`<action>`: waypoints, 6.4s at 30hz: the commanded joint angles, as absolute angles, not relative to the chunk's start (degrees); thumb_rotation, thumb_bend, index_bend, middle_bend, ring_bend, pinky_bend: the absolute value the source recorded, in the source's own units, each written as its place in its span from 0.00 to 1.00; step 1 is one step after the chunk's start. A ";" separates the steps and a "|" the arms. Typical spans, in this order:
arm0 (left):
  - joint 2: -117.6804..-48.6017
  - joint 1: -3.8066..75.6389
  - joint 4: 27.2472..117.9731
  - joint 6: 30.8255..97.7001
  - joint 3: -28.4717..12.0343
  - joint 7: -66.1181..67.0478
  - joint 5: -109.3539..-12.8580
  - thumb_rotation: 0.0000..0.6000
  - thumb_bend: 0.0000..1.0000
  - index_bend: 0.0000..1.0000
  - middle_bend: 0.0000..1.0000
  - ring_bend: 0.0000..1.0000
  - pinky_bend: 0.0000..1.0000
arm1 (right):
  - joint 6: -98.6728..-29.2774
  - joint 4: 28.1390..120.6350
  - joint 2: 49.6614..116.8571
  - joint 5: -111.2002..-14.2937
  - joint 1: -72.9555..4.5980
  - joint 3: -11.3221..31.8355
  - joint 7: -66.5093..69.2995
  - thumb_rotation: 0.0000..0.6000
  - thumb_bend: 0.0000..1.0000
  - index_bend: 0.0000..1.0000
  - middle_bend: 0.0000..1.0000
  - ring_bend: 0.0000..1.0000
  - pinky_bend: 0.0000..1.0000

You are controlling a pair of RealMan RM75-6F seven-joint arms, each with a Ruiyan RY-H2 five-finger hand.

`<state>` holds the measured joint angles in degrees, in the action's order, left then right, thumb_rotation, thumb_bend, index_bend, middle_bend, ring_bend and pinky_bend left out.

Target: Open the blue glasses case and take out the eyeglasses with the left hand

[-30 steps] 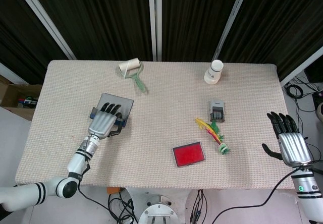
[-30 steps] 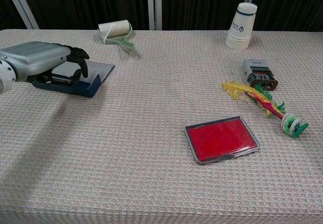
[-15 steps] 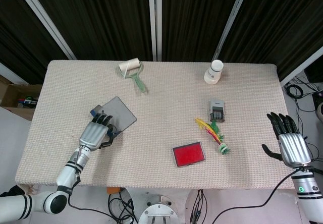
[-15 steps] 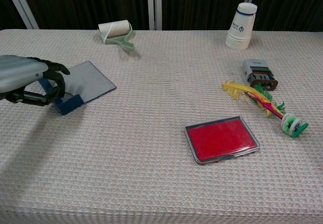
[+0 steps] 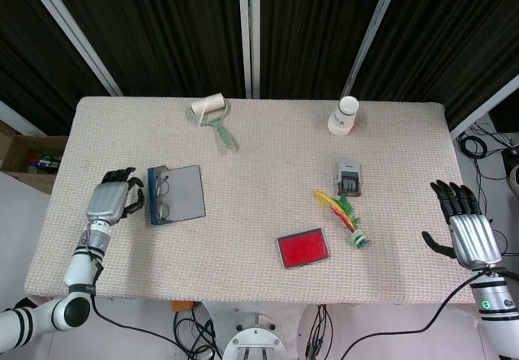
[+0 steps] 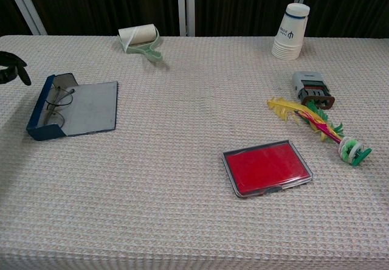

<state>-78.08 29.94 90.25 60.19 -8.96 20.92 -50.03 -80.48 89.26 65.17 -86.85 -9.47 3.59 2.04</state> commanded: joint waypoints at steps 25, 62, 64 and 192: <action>-82.31 44.04 90.18 46.96 -11.62 24.82 -41.24 0.00 0.59 0.37 0.08 0.07 0.09 | -80.70 89.26 65.29 -85.41 -8.56 3.60 1.89 1.00 0.18 0.04 0.08 0.00 0.06; -89.15 44.28 88.37 57.61 -7.68 30.93 -43.64 0.95 0.43 0.36 0.08 0.07 0.09 | -80.50 87.95 65.78 -85.38 -8.24 3.44 3.56 1.00 0.18 0.04 0.08 0.00 0.06; -89.10 44.25 88.39 57.64 -7.72 30.97 -43.41 0.98 0.43 0.37 0.08 0.07 0.09 | -80.40 87.92 65.78 -85.41 -8.28 3.42 3.57 1.00 0.18 0.04 0.08 0.00 0.06; -98.70 37.42 80.07 60.99 -12.05 26.78 -50.87 1.00 0.46 0.52 0.12 0.07 0.09 | -79.45 88.47 65.40 -84.04 -7.67 3.54 3.86 1.00 0.18 0.04 0.08 0.00 0.06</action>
<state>-98.69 37.41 80.08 61.00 -12.03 26.77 -50.88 -79.45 88.47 65.40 -84.05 -7.67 3.54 3.87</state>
